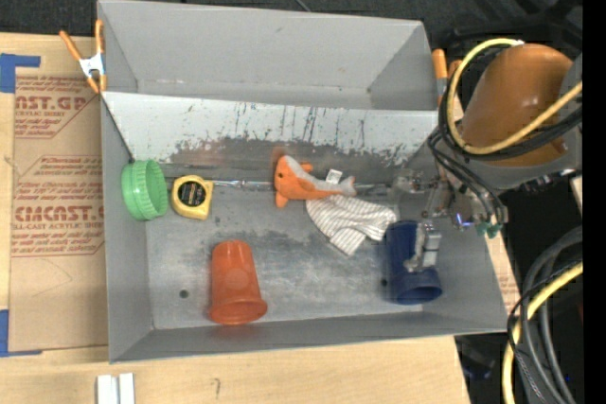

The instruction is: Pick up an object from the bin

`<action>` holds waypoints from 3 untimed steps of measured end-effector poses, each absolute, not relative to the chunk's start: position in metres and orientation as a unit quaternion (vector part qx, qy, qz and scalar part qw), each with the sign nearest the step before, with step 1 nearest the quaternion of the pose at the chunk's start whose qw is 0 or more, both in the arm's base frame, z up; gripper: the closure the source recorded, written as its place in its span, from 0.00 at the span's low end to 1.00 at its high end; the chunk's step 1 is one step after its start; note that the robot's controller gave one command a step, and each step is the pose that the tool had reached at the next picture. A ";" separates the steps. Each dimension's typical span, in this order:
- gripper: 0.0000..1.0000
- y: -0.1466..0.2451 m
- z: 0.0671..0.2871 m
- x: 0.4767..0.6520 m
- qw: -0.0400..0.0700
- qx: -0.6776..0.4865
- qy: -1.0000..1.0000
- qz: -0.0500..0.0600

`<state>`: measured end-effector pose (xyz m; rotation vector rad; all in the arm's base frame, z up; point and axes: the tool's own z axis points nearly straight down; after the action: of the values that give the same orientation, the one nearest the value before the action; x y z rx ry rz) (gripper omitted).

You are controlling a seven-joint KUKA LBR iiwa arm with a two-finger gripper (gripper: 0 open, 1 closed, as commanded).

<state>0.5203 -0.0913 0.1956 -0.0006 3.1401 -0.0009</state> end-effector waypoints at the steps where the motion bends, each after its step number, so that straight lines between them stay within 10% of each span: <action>1: 0.00 -0.058 0.150 0.539 0.005 -0.025 1.000 -0.001; 3: 0.00 0.005 0.091 0.562 0.002 -0.096 0.995 0.000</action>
Offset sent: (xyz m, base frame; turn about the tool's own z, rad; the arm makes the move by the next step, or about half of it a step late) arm 0.0423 0.0953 -0.1045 -0.1917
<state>0.5620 0.0054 0.0909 -0.3014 3.1238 0.0002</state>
